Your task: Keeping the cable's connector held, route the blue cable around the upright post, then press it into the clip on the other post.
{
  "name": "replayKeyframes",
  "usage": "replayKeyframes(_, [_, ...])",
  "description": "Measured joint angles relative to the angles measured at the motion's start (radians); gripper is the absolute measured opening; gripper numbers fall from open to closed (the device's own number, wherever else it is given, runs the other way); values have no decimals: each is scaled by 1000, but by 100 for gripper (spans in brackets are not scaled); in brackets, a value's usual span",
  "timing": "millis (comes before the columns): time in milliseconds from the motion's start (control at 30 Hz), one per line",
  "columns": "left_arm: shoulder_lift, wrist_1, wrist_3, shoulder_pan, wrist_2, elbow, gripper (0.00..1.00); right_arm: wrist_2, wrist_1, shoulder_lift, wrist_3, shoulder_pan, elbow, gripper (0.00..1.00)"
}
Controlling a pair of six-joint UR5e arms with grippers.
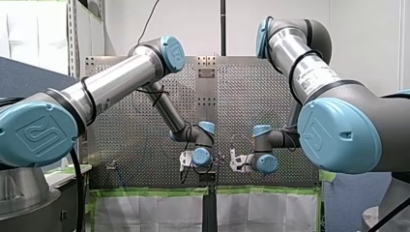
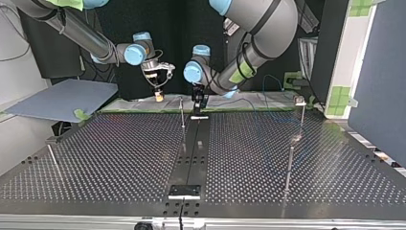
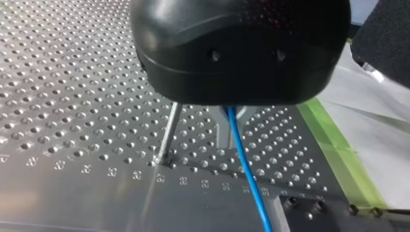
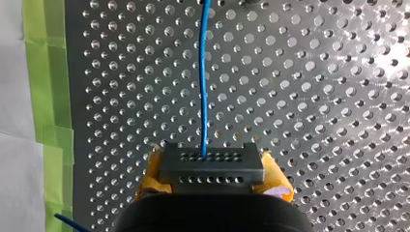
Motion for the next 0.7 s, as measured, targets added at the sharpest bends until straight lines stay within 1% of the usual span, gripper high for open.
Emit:
replayKeyframes(133, [0, 0, 1, 3, 5, 0, 0, 0, 4, -1, 2, 0, -6, 0])
replayKeyframes(400, [-1, 0, -8, 16, 33, 0, 0, 0, 18, -5, 4, -3, -17, 0])
replayKeyframes(533, [-1, 0, -19, 25, 41, 0, 0, -2, 24, -9, 5, -5, -17, 0])
replayKeyframes(700, [-1, 2, -34, 37, 71, 0, 0, -4, 41, -14, 3, -8, -18, 0])
